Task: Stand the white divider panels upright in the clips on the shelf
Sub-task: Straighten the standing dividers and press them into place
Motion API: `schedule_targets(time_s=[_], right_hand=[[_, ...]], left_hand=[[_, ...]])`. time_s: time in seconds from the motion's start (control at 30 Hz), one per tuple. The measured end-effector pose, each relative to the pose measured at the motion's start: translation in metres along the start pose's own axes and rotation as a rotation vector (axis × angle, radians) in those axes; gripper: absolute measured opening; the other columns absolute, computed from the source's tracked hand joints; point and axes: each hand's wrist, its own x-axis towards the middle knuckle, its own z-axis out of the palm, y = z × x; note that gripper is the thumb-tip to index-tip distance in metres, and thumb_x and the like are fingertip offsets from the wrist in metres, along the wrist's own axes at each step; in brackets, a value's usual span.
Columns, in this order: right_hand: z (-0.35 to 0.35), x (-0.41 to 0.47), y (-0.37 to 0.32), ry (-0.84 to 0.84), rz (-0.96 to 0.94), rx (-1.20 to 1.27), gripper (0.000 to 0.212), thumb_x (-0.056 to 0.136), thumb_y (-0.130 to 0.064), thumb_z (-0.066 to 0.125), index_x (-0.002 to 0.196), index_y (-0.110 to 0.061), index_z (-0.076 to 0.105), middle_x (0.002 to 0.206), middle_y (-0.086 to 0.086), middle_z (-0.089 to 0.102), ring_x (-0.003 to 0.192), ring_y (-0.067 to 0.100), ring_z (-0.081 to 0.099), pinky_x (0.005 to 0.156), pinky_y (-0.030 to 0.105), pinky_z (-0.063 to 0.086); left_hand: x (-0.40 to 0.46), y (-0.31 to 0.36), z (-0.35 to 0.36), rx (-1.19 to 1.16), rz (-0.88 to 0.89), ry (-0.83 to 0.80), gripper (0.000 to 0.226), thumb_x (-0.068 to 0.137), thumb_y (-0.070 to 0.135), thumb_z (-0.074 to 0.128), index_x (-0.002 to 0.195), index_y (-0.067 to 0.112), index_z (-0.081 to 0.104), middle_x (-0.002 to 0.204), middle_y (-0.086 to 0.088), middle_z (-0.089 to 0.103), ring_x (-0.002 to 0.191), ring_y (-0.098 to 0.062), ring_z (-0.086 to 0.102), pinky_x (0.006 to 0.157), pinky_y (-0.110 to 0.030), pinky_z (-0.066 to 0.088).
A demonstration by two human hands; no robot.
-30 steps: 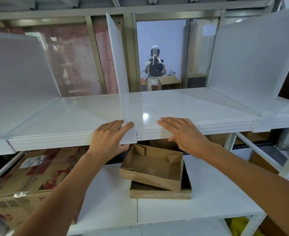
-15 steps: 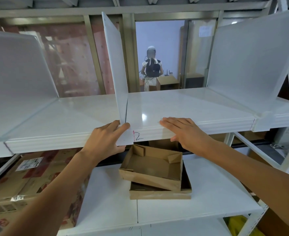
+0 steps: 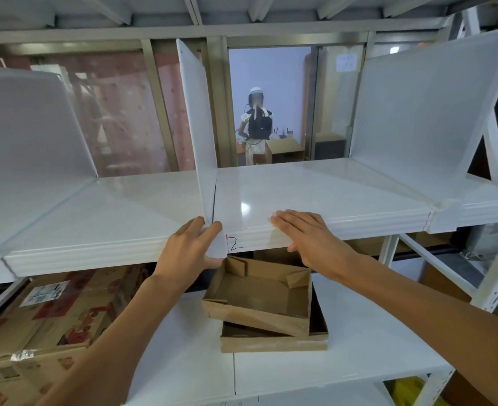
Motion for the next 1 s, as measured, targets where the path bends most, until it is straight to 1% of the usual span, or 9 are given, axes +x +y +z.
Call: schedule_targets(time_s=[0.13, 0.3, 0.4, 0.47, 0.53, 0.63, 0.73, 0.87, 1.0], right_hand=[[0.002, 0.0, -0.001, 0.008, 0.008, 0.009, 0.075, 0.087, -0.001, 0.062, 0.151, -0.016, 0.027, 0.157, 0.006, 0.028, 0.146, 0.024, 0.02, 0.118, 0.041, 0.017], [0.001, 0.0, -0.003, 0.024, 0.007, -0.012, 0.073, 0.086, -0.003, 0.064, 0.15, -0.015, 0.029, 0.156, 0.007, 0.031, 0.144, 0.023, 0.024, 0.116, 0.038, 0.014], [-0.003, -0.001, -0.006, 0.026, 0.007, -0.005, 0.07, 0.089, -0.007, 0.06, 0.15, -0.017, 0.028, 0.157, 0.005, 0.03, 0.145, 0.021, 0.021, 0.117, 0.037, 0.01], [-0.007, -0.001, -0.007, 0.016, -0.005, -0.02, 0.068, 0.092, -0.008, 0.057, 0.151, -0.017, 0.024, 0.158, 0.005, 0.026, 0.146, 0.02, 0.018, 0.116, 0.034, 0.005], [-0.012, -0.001, -0.008, 0.003, -0.025, -0.053, 0.067, 0.095, -0.011, 0.055, 0.152, -0.017, 0.021, 0.159, 0.006, 0.023, 0.147, 0.021, 0.016, 0.114, 0.032, 0.002], [-0.018, -0.003, -0.008, -0.024, -0.031, -0.051, 0.068, 0.097, -0.028, 0.052, 0.153, -0.019, 0.014, 0.161, 0.004, 0.015, 0.148, 0.02, 0.011, 0.112, 0.03, -0.001], [-0.028, -0.012, -0.003, -0.015, -0.044, -0.04, 0.068, 0.098, -0.036, 0.05, 0.153, -0.021, 0.014, 0.162, 0.002, 0.013, 0.148, 0.02, 0.008, 0.113, 0.031, -0.002], [-0.05, -0.033, 0.011, 0.014, -0.049, -0.048, 0.065, 0.098, -0.037, 0.048, 0.153, -0.021, 0.018, 0.161, 0.001, 0.016, 0.148, 0.02, 0.01, 0.114, 0.03, -0.002], [-0.072, -0.056, 0.034, 0.044, 0.02, -0.03, 0.065, 0.097, -0.036, 0.052, 0.152, -0.021, 0.022, 0.16, 0.003, 0.022, 0.147, 0.021, 0.016, 0.118, 0.034, 0.008]], left_hand=[[-0.002, 0.002, 0.002, -0.005, -0.013, 0.002, 0.065, 0.04, 0.017, 0.092, 0.098, 0.007, 0.065, 0.073, -0.013, 0.052, 0.059, -0.031, 0.055, 0.047, -0.027, 0.044], [-0.002, 0.005, 0.004, -0.006, -0.031, 0.047, 0.062, 0.036, 0.011, 0.091, 0.093, 0.005, 0.067, 0.07, -0.011, 0.048, 0.057, -0.024, 0.047, 0.051, -0.023, 0.033], [-0.004, 0.01, 0.006, -0.006, -0.057, 0.094, 0.065, 0.034, 0.01, 0.093, 0.093, 0.004, 0.066, 0.072, -0.011, 0.051, 0.059, -0.027, 0.052, 0.054, -0.03, 0.047], [-0.006, 0.017, 0.006, -0.016, -0.121, 0.073, 0.07, 0.035, 0.011, 0.095, 0.098, 0.006, 0.064, 0.079, -0.013, 0.056, 0.067, -0.031, 0.058, 0.063, -0.038, 0.054], [-0.008, 0.023, 0.006, -0.012, -0.191, 0.025, 0.075, 0.04, 0.014, 0.095, 0.106, 0.01, 0.06, 0.09, -0.014, 0.059, 0.078, -0.035, 0.061, 0.074, -0.044, 0.055], [-0.013, 0.036, 0.001, 0.015, -0.278, -0.015, 0.076, 0.056, 0.018, 0.089, 0.122, 0.016, 0.052, 0.112, -0.015, 0.056, 0.102, -0.037, 0.057, 0.093, -0.046, 0.05], [-0.021, 0.054, -0.007, -0.016, -0.363, -0.015, 0.077, 0.069, 0.019, 0.082, 0.137, 0.02, 0.043, 0.133, -0.016, 0.048, 0.119, -0.036, 0.05, 0.103, -0.046, 0.044], [-0.025, 0.076, -0.018, 0.012, -0.431, -0.026, 0.075, 0.078, 0.02, 0.074, 0.142, 0.025, 0.036, 0.148, -0.016, 0.033, 0.127, -0.035, 0.047, 0.101, -0.045, 0.047], [-0.011, 0.097, -0.034, 0.05, -0.371, 0.065, 0.059, 0.081, 0.021, 0.069, 0.135, 0.02, 0.044, 0.144, -0.015, 0.037, 0.121, -0.034, 0.053, 0.094, -0.046, 0.049]])
